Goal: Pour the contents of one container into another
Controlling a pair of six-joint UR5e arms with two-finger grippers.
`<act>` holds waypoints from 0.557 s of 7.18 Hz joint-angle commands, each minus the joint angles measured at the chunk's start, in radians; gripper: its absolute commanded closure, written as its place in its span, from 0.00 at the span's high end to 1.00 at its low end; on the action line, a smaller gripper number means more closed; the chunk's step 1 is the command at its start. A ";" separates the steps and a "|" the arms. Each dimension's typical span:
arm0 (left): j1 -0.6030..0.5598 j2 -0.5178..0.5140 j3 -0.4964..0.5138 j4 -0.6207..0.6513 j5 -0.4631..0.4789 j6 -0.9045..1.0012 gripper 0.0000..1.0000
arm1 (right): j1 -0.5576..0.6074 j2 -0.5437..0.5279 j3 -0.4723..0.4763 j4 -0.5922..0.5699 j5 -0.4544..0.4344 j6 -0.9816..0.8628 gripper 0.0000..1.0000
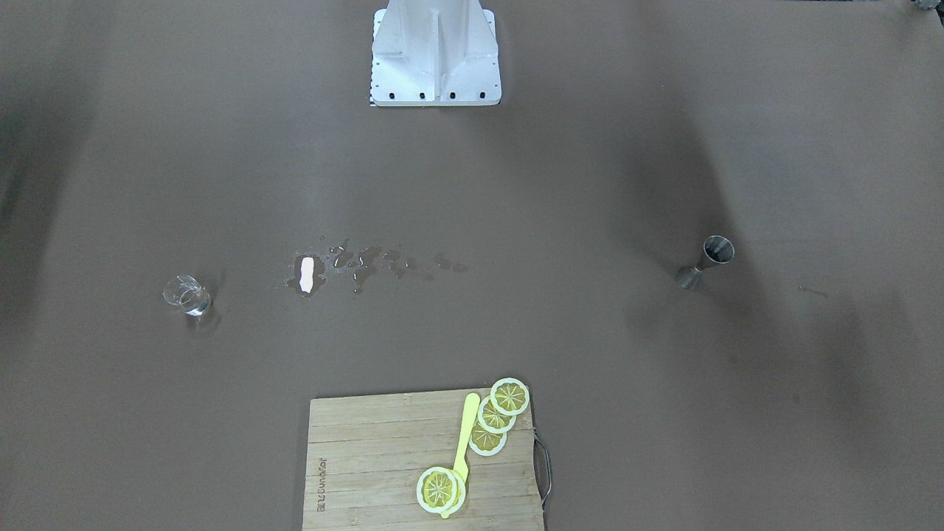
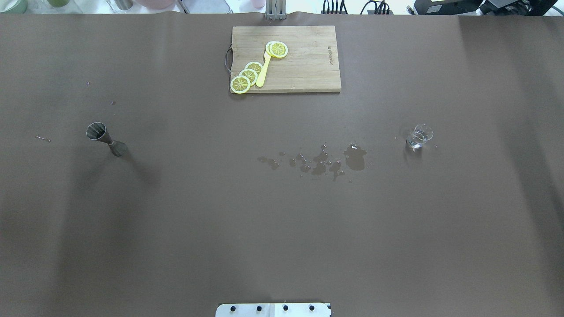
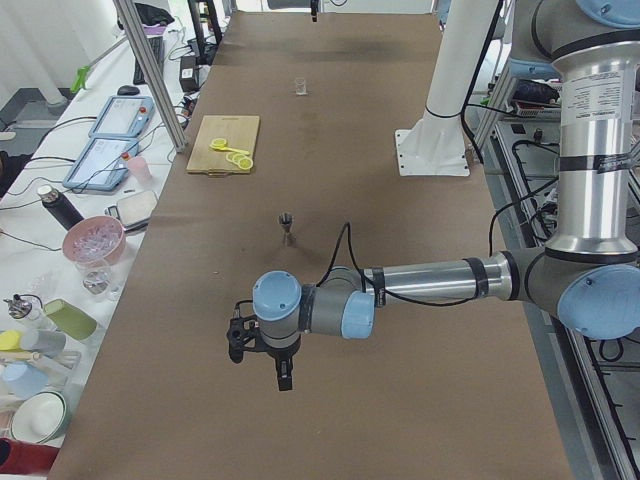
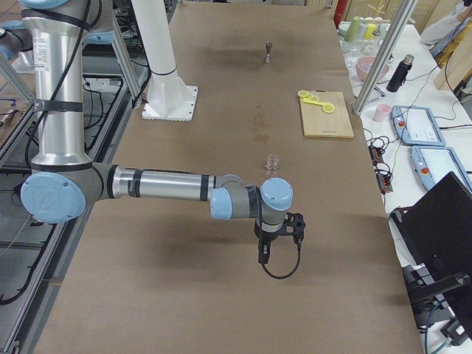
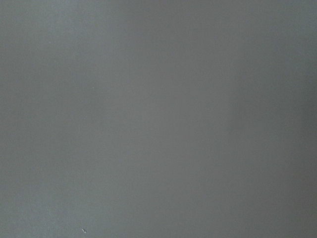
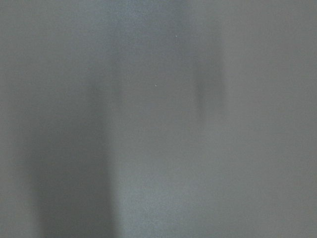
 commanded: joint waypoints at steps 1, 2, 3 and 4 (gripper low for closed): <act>0.002 -0.012 0.008 -0.002 0.005 -0.084 0.99 | 0.000 0.003 -0.002 0.002 -0.001 -0.001 1.00; 0.005 -0.008 0.002 -0.005 0.002 -0.078 0.99 | 0.000 0.003 -0.003 0.000 -0.001 -0.001 1.00; 0.002 0.000 -0.002 -0.008 -0.002 -0.078 0.99 | 0.000 0.003 -0.002 0.000 -0.001 -0.001 1.00; 0.002 0.000 -0.004 -0.008 -0.002 -0.076 0.99 | 0.000 0.003 -0.002 0.000 -0.001 -0.001 1.00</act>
